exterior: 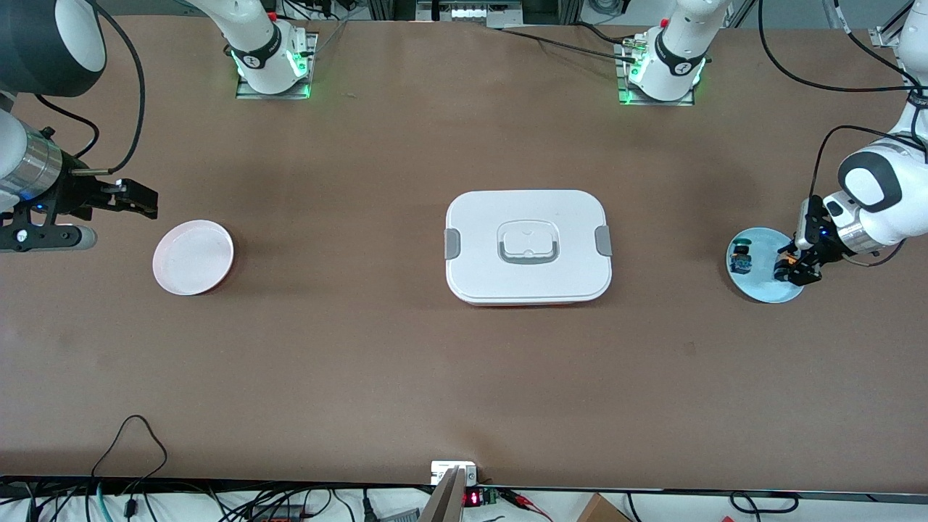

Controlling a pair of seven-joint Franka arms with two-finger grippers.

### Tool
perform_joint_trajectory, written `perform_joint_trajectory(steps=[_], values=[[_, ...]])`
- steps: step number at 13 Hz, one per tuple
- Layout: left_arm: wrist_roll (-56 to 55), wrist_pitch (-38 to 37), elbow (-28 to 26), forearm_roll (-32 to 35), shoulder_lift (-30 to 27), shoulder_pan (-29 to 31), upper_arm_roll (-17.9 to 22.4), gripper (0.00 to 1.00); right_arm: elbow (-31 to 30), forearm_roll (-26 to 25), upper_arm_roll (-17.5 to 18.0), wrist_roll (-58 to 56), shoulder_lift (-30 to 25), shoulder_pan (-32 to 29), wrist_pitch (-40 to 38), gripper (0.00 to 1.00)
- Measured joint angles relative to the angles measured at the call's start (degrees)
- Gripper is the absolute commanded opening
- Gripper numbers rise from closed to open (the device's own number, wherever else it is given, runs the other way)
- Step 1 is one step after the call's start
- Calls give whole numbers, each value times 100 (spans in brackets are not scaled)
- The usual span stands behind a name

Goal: Transfer orange switch to right arm and place
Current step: 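Close the left gripper on the orange switch and lift it, then carry the orange switch over the white box with the left gripper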

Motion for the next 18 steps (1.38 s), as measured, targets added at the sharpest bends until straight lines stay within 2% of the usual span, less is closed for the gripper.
perform_joint_trajectory(steps=[2,6,7,10,12,14,18], values=[[97,18,30,0,0,-3,-9,0,0,0,0,0,0,0,0,100],[147,-54,272,-3,2,1,-77,0,-2,4,0,-1,0,1,-1,100],[100,-282,463,-24,2,-1,-144,0,-2,4,0,-1,0,1,-4,100],[-311,-1609,1346,-68,-4,-53,-333,0,-4,96,4,-8,0,3,-69,100],[-772,-2607,1935,-421,-8,-280,-437,0,-3,534,10,-8,-4,12,-404,100],[-1223,-3378,2266,-1106,-8,-658,-454,0,1,964,18,-8,-21,18,-599,100],[-1662,-4838,2474,-2975,9,-1255,-452,0,14,2671,-27,-8,-113,-73,-681,100]])
